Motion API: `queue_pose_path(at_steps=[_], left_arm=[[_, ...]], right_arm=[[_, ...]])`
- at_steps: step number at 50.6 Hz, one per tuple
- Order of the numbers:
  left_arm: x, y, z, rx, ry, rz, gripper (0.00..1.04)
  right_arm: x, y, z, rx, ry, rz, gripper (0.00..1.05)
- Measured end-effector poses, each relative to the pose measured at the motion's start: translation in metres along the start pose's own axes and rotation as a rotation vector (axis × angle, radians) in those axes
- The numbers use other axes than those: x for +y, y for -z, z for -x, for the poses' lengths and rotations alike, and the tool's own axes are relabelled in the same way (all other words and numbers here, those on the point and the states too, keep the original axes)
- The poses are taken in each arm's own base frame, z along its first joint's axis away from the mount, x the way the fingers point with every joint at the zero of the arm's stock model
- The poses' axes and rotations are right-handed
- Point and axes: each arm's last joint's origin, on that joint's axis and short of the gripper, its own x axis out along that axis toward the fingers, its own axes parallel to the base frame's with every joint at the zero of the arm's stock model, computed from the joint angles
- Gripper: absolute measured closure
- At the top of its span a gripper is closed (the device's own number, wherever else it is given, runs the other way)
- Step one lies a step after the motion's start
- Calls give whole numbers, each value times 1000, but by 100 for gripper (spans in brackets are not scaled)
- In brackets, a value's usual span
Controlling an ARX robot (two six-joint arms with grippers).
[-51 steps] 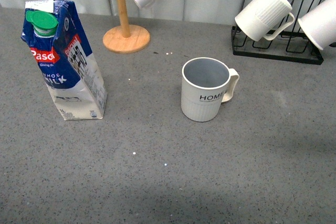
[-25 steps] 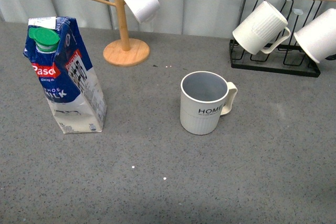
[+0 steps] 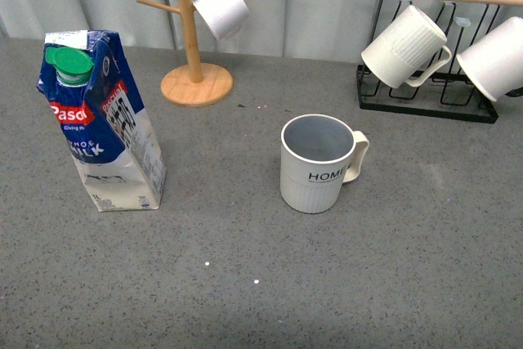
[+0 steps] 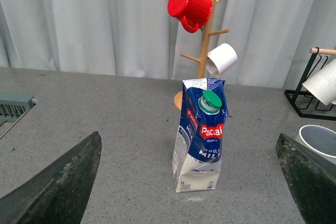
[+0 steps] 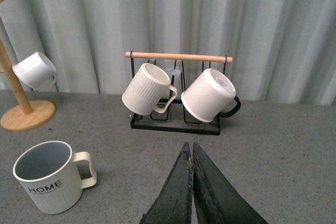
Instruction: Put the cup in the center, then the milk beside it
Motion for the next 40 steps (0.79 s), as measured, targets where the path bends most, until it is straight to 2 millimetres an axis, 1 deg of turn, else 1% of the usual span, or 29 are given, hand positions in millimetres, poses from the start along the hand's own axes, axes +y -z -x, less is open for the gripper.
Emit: queue_pose_path(at_steps=[13,40], left_arm=[[0,0,0,0,0,0,7],[0,0,0,0,0,0,7]], right_arm=[[0,-3,10,-11,0,0,104],[0,-3,23,-16,0,0,104]])
